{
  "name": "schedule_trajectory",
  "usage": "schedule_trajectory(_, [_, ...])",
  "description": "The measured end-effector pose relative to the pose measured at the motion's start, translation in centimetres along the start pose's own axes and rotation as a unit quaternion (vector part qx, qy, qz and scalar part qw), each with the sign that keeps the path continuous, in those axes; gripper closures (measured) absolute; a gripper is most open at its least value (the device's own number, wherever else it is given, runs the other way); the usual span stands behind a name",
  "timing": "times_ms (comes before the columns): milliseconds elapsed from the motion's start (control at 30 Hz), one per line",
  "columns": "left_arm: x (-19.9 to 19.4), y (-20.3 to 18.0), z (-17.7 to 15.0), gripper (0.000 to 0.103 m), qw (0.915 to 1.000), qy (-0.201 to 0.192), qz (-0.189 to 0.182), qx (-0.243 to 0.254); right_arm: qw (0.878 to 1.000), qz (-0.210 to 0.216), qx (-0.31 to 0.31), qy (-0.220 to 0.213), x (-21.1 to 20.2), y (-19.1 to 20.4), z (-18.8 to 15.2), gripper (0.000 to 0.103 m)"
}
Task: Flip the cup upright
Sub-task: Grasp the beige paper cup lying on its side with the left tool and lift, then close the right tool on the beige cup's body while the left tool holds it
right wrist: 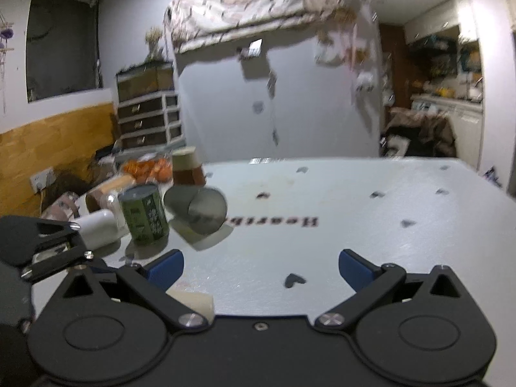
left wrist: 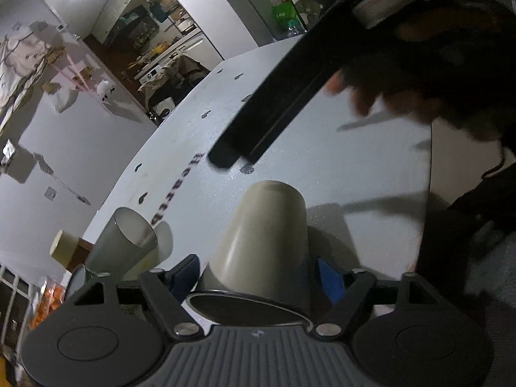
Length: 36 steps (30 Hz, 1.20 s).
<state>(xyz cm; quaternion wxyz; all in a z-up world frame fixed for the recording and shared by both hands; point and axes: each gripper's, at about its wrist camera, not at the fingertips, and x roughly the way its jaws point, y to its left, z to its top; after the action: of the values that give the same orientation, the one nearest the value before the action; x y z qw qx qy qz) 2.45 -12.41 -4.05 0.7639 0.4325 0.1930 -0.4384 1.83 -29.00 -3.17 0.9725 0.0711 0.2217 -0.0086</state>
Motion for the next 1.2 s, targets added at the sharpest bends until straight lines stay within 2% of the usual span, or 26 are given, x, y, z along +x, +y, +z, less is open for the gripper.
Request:
schedule_trajectory(67, [-0.2,0.1,-0.5,0.012,0.9999,-0.008,0.002,-0.015,0.999,0.015,0.001,0.036,2.6,0.1,0.1,0.000])
schedule_trajectory(133, [-0.8,0.1,-1.2,0.011,0.9992,-0.023,0.005,-0.032,0.997,0.031,0.005,0.069,4.5,0.3,-0.2,0.002])
schedule_trajectory(200, [-1.2,0.3,-1.9,0.010,0.9979,-0.031,0.009,-0.057,0.996,0.037,0.001,0.085,5.5,0.7,-0.5,0.004])
schedule_trajectory(367, [-2.1,0.6,-3.8,0.010,0.9911,-0.051,0.032,-0.119,0.995,0.031,-0.010,0.099,6.3,1.0,-0.7,0.004])
schedule_trajectory(567, [-1.6,1.9,-5.7,0.009,0.9746,-0.057,0.047,-0.211,0.994,0.016,-0.010,0.107,6.0,-0.3,-0.8,0.004])
schedule_trajectory(667, [-1.3,2.7,-6.6,0.009,0.9622,-0.061,0.063,-0.258,0.994,0.014,-0.011,0.110,5.2,-1.0,-1.0,0.004])
schedule_trajectory(867, [-0.7,4.6,-7.7,0.009,0.9297,-0.072,0.080,-0.352,0.991,0.026,-0.004,0.131,4.0,-1.5,-2.1,0.004])
schedule_trajectory(1033, [-0.3,5.6,-8.4,0.009,0.8995,-0.076,0.085,-0.422,0.989,0.049,-0.006,0.140,2.6,-0.6,-3.1,0.005])
schedule_trajectory(1200, [-0.6,5.9,-9.6,0.010,0.8760,-0.083,0.078,-0.469,0.987,0.063,-0.012,0.145,2.1,0.4,-3.9,0.005])
